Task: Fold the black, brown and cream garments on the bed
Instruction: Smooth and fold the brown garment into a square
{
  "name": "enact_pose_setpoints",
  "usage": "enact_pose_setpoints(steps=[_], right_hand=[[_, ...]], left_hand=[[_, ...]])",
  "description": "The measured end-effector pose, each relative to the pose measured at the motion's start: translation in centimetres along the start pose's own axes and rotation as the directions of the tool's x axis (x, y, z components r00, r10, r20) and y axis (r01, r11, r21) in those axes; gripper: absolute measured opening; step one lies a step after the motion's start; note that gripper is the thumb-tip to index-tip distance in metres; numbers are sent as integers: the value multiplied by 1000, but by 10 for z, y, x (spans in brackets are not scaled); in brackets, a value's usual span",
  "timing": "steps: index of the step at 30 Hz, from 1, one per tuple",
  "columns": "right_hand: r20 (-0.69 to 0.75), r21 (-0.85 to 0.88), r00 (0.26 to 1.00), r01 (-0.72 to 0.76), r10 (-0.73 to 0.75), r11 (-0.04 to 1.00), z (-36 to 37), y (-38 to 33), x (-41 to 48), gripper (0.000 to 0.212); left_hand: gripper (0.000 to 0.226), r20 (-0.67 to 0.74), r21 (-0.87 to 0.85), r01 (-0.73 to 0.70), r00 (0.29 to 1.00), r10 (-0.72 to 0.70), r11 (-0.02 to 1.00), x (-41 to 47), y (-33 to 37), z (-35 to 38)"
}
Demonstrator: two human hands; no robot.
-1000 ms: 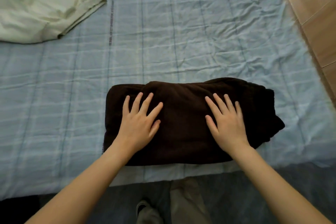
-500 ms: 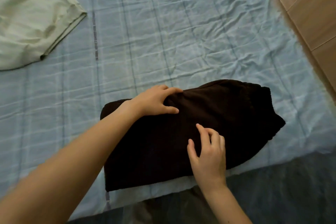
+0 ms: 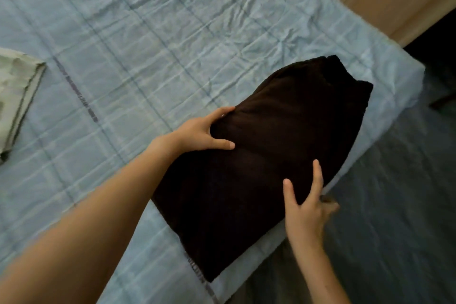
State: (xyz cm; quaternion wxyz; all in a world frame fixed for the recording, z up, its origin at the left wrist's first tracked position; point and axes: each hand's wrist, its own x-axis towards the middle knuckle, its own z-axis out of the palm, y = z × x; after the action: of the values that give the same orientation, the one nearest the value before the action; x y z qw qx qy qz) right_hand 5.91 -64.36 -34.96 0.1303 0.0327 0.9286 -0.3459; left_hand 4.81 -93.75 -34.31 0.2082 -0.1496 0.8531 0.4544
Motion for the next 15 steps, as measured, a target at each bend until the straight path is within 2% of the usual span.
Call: enact_pose_setpoints(steps=[2,3,6,9,12,15], right_hand=[[103,268,995,-31,3,963,7,-3,-9,74],[128,348,992,-38,-7,937,10,-6,-12,75],[83,380,996,-7,-27,925,18,-6,-12,81],[65,393,997,8,-36,919,21,-8,-3,87],[90,486,996,-39,-5,873,24,-11,2,91],[102,615,995,-54,-12,787,23,-6,4,92]], left_hand=[[78,28,-33,19,999,-18,999,2,1,-3],[71,37,-65,36,999,-34,997,5,2,-4],[59,76,-137,56,996,-45,989,11,1,-7],[58,144,-276,46,990,-6,960,14,2,-10],[63,216,-361,67,976,14,930,13,6,-12],[64,213,-399,59,977,30,915,11,8,-10]])
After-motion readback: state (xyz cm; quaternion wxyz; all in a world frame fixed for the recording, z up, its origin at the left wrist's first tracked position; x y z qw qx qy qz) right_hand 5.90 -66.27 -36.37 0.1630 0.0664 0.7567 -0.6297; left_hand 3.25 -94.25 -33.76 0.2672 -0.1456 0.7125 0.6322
